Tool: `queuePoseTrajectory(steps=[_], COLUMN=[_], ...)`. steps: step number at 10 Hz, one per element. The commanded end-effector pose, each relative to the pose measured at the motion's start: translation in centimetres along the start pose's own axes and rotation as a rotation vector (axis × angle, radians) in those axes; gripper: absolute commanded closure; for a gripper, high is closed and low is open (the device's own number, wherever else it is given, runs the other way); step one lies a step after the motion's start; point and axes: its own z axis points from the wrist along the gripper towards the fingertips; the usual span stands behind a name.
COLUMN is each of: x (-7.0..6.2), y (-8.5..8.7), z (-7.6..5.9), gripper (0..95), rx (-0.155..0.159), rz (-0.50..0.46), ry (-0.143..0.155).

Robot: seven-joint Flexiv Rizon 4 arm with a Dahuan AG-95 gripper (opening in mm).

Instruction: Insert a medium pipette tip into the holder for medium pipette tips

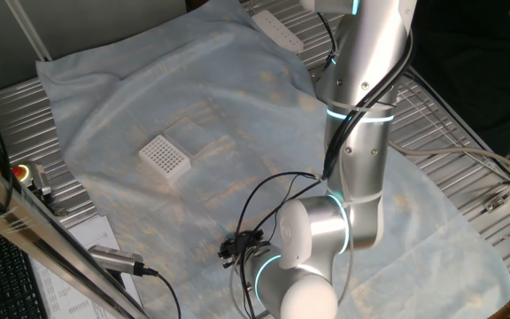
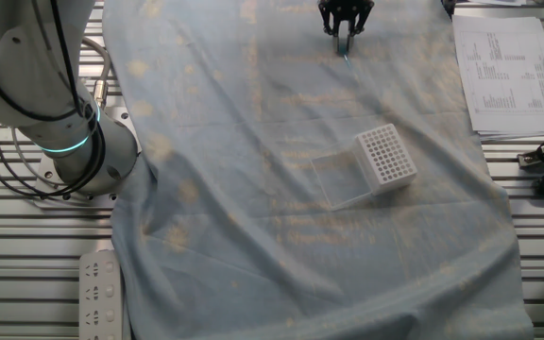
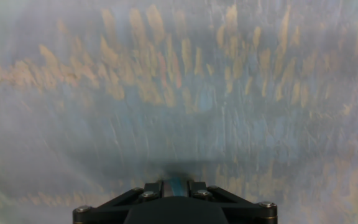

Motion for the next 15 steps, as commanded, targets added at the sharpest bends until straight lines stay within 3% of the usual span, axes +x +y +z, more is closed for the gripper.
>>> queuePoseTrajectory(steps=[1,12,13,15], x=[0.00,-0.02,-0.02,-0.02], y=[-0.05,0.00,0.00,0.00], z=[-0.05,-0.04,-0.04,-0.04], gripper=[76.0,76.0,95.0,95.0], rx=[-0.002,-0.002,-0.002,-0.002], rz=[0.000,0.006,0.006,0.007], ry=[0.001,-0.001,-0.001,-0.001])
